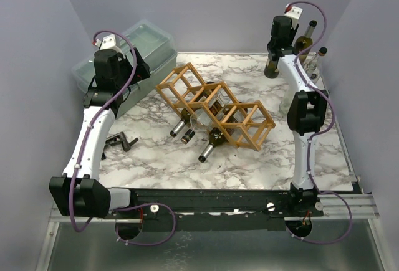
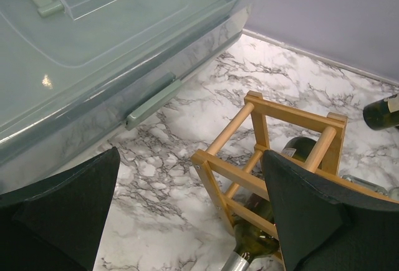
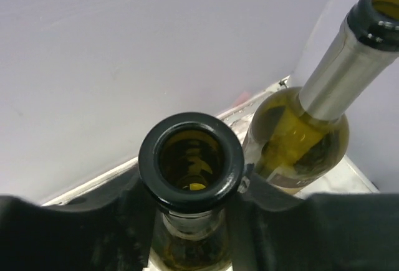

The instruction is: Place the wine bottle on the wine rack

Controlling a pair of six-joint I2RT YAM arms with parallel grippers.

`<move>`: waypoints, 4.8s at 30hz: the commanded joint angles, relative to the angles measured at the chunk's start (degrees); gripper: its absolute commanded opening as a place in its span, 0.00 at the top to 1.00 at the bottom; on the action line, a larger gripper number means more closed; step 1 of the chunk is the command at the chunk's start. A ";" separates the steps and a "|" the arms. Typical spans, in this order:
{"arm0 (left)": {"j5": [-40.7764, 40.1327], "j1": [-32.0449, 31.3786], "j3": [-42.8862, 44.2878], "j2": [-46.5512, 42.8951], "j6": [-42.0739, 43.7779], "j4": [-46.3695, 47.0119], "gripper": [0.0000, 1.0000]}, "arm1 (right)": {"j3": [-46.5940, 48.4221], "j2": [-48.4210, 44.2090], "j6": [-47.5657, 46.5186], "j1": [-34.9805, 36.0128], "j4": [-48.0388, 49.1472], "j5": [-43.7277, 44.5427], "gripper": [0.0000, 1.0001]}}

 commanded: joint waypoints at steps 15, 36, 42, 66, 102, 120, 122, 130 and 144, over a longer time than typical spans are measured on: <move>-0.56 0.65 1.13 0.03 0.27 -0.13 0.02 | -29.06 -22.94 -18.75 7.13 33.49 -9.77 0.99; -0.38 0.71 0.56 -0.60 -0.18 0.43 0.02 | -66.20 -58.58 -1.46 8.09 59.72 -41.40 0.99; 0.40 0.65 0.65 -0.55 -0.53 0.57 0.02 | -69.23 -65.32 3.40 8.08 65.26 -44.77 0.99; -0.58 0.65 0.47 -0.72 0.09 0.57 0.02 | -63.95 -61.31 33.09 20.69 80.08 -76.82 0.99; -0.39 1.66 0.56 -1.48 -0.26 0.52 0.02 | -43.10 -35.82 -62.70 71.76 21.35 -33.02 0.99; -0.58 2.50 0.56 -2.27 -0.26 0.56 0.02 | -38.57 -24.36 -78.22 72.85 23.56 -25.73 0.99; -0.58 2.58 0.56 -2.26 -0.18 0.58 0.02 | -38.40 -23.63 -78.91 72.50 24.23 -25.50 1.00; -0.58 2.59 0.56 -2.49 -0.08 0.58 0.02 | -37.27 -20.87 -82.18 71.45 25.77 -24.17 1.00; -0.58 2.59 0.56 -2.55 -0.35 0.58 0.02 | -36.27 -20.20 -84.64 69.89 26.54 -21.81 0.99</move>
